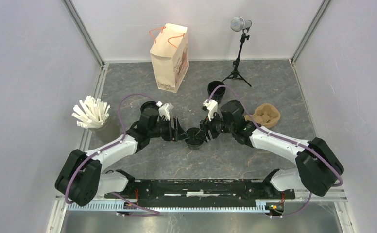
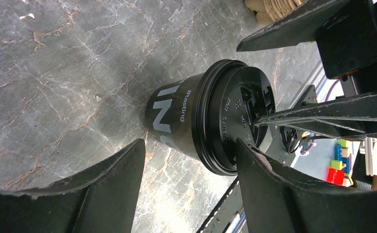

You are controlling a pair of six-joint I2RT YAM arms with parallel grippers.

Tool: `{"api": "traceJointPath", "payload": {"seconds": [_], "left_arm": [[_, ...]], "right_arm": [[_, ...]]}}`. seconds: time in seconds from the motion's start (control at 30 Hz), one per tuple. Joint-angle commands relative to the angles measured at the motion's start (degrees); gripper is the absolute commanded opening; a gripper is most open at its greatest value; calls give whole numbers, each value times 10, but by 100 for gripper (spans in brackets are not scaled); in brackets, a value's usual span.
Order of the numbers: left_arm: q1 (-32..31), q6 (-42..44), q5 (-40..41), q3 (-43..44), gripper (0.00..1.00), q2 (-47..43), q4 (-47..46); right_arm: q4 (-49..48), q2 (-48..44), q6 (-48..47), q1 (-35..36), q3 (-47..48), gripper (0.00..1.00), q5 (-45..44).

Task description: Pack the takeout coffee

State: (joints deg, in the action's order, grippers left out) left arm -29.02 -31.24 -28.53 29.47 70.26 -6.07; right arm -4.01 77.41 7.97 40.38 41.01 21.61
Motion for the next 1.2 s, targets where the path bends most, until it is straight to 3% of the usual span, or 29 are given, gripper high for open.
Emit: {"api": "traceJointPath", "payload": {"seconds": [0.0, 0.17, 0.47, 0.53, 0.6, 0.7, 1.17], "left_arm": [[-2, 26, 28, 4, 69, 18, -11], [-2, 28, 34, -2, 57, 33, -12], [-3, 23, 54, -18, 56, 46, -5], [-2, 13, 38, -18, 60, 41, -18], [-2, -12, 15, -26, 71, 35, -65], [-3, -65, -9, -43, 77, 37, -152], [-13, -80, 10, -40, 77, 95, -204]], "right_arm": [[-57, -2, 6, -3, -18, 67, 11], [-78, 5, 9, -5, -37, 62, 15], [-125, 22, 32, -15, -89, 53, 31], [-136, 23, 40, -15, -94, 53, 38], [-140, 24, 46, -15, -96, 53, 41], [-146, 22, 50, -15, -97, 53, 41], [-191, 19, 99, -15, -116, 53, 49]]}}
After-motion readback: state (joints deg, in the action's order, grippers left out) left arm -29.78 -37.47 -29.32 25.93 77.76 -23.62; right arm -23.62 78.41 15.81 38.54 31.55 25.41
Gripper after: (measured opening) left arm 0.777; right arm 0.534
